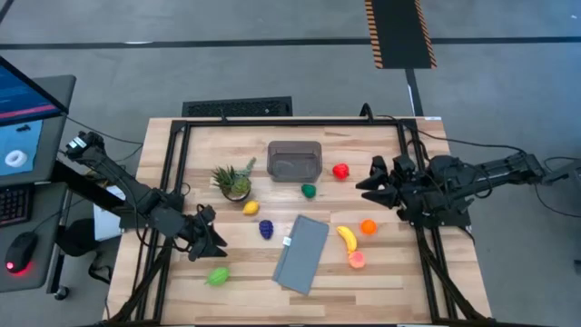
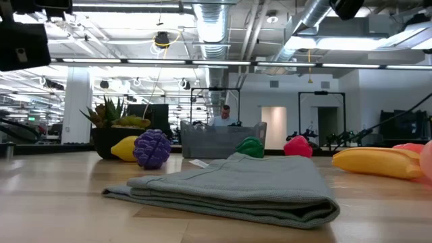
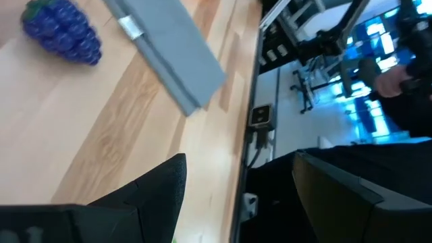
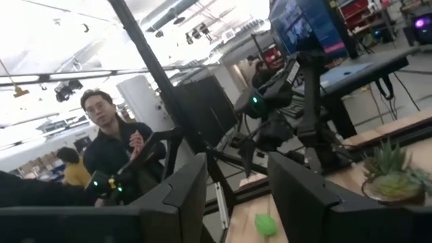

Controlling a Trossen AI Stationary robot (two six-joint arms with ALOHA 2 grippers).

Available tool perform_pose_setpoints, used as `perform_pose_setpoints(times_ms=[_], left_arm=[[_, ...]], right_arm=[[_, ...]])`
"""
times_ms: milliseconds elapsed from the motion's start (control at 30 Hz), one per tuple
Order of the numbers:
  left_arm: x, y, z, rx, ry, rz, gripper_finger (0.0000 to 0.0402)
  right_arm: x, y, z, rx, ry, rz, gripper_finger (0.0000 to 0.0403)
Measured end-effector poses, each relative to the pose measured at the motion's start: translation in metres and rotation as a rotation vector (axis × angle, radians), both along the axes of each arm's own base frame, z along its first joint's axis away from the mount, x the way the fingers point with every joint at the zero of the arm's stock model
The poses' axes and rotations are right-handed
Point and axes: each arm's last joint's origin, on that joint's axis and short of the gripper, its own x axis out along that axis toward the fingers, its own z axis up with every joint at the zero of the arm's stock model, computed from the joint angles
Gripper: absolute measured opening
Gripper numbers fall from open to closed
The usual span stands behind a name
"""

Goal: Pick and placing Produce into tupperware
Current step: Put the grapes into the black bin

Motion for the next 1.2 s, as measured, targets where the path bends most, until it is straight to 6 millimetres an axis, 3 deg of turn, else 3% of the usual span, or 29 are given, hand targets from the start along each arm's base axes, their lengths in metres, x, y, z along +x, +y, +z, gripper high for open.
perform_pose_setpoints(times_ms=[267, 567, 733, 967, 1200], left_arm=[[0.000, 0.001, -0.003, 0.033, 0.011, 0.034, 0.0259], [0.009, -0.003, 0.006, -0.078, -0.073, 0.098, 0.0259], [0.012, 0.002, 0.008, 0.046, -0.150, 0.155, 0.0259], [0.016, 0.010, 0.009, 0.042, -0.161, 0.250, 0.0259], [0.017, 0.010, 0.009, 0.021, -0.144, 0.175, 0.0259]], right_arm=[[0.003, 0.001, -0.001, 0.009, 0.007, 0.001, 0.0226], [0.003, 0.000, 0.003, 0.017, -0.039, -0.001, 0.0221], [0.002, 0.000, 0.005, 0.021, -0.059, 0.001, 0.0221], [0.001, 0.001, 0.008, 0.025, -0.087, 0.008, 0.0221], [0.004, -0.001, 0.006, 0.087, -0.065, 0.009, 0.0219]])
